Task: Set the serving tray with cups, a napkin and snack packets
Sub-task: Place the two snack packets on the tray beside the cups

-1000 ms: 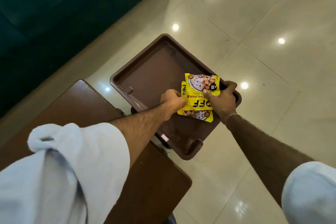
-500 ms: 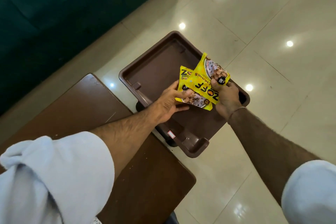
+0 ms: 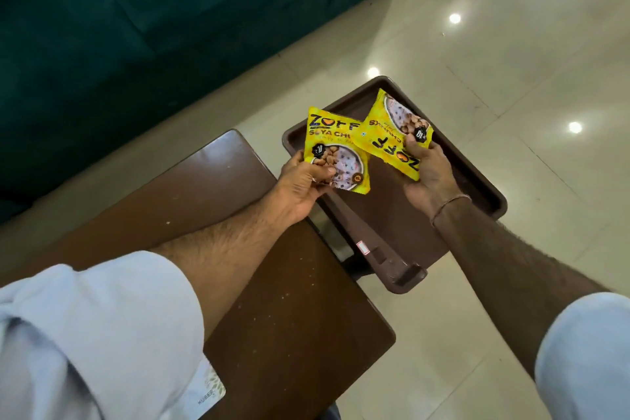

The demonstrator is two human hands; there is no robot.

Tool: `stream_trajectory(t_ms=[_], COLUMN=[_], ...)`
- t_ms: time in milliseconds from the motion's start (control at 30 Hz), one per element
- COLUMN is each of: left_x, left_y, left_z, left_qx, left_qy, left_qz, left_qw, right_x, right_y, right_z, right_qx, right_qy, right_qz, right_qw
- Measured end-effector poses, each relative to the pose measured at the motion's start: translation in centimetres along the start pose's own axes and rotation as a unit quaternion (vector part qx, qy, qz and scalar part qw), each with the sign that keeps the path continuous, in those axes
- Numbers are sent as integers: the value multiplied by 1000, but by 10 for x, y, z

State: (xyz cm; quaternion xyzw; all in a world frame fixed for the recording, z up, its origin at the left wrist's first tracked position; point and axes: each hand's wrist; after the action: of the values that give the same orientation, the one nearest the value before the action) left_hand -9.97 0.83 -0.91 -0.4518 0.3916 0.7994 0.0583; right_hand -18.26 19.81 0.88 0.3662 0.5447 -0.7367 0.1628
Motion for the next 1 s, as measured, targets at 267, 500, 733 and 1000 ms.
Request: stream_trajectory(t_ms=[267,500,733,1000], left_x=[-35,-91,-155,-232], left_y=[36,44,37,27], left_z=[-108,-239,-372,-498], left_qx=[-53,-56,-81,-160], left_qy=[61,145,241,326], left_qz=[16,28,41,53], left_qw=[997,987,966,930], right_x=[-42,-97,-167,-238], right_y=[24,79,172,283], right_z=[35,99,157,197], right_qx=[-104,-325,-433,-714], right_qy=[-217,-293,-338,-454], right_qz=[13,-11,28,-212], right_qw=[971,899,835,489])
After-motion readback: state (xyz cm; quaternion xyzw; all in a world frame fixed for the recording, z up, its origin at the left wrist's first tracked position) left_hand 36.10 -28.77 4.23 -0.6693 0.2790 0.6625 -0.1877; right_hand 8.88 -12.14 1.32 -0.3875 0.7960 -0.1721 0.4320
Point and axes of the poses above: each hand's wrist, its own x-axis towards the middle knuckle, its own z-axis out of the palm, y = z × x, and after that the axes turned 11 degrees about y, right-handed
